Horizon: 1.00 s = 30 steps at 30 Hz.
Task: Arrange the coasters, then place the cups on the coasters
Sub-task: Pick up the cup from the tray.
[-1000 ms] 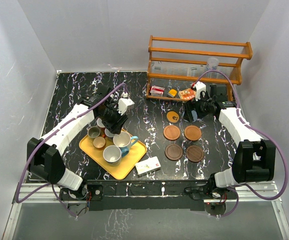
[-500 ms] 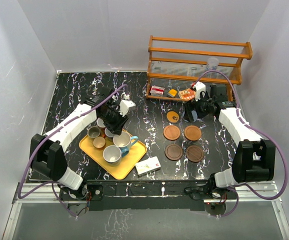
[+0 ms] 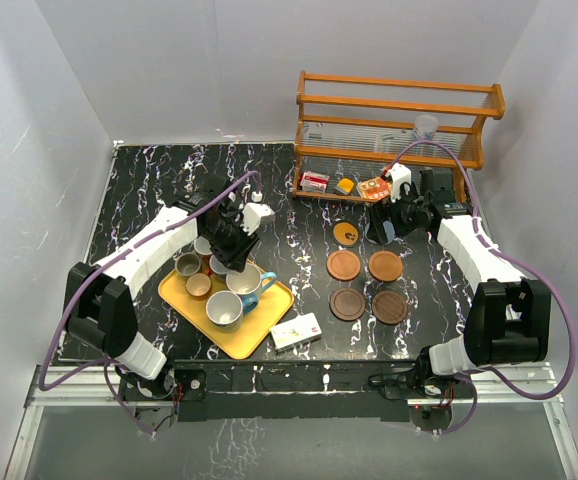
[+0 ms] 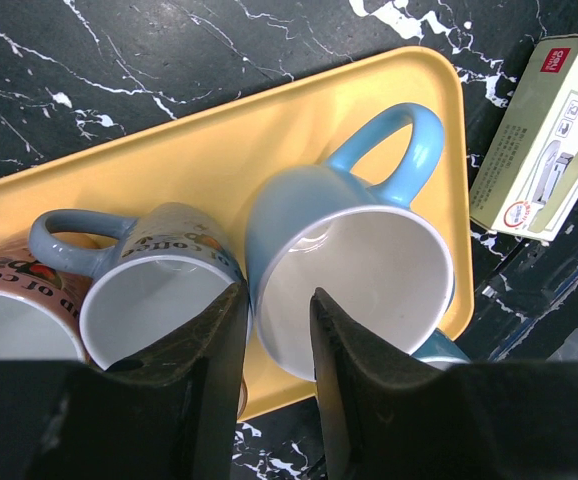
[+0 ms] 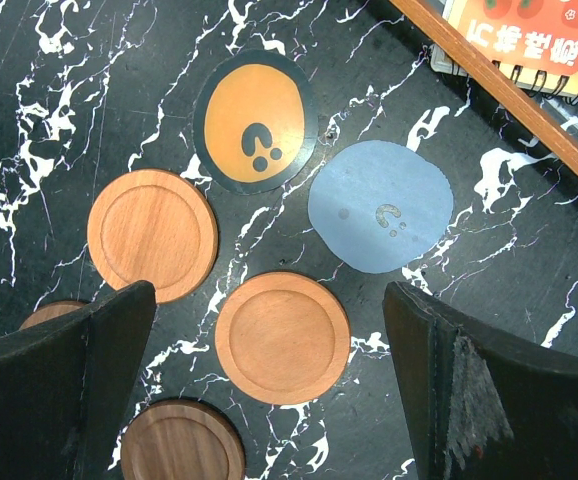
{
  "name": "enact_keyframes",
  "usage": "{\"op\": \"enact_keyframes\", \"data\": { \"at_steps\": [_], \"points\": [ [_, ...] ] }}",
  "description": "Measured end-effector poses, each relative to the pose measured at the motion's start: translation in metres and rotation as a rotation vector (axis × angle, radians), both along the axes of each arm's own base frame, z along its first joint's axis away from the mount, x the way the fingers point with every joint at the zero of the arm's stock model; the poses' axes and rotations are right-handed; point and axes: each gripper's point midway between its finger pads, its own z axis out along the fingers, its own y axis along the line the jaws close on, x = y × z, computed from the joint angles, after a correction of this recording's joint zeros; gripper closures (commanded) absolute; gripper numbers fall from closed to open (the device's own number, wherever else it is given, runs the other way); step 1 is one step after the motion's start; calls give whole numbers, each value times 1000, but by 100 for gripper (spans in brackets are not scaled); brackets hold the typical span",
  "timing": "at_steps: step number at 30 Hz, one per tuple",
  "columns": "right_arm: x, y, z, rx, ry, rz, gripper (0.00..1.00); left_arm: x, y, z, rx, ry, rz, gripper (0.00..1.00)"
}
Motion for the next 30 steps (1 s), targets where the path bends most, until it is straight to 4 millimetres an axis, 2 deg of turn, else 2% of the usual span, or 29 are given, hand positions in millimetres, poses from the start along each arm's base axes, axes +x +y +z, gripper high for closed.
{"op": "enact_keyframes", "data": {
  "at_steps": [19, 30],
  "points": [
    [0, 0, -5, -2, 15, 2, 2, -6, -10, -14, 26, 32, -49, 73],
    [0, 1, -5, 1, 15, 4, 2, -10, -17, -28, 67, 48, -92, 91]
  ]
}}
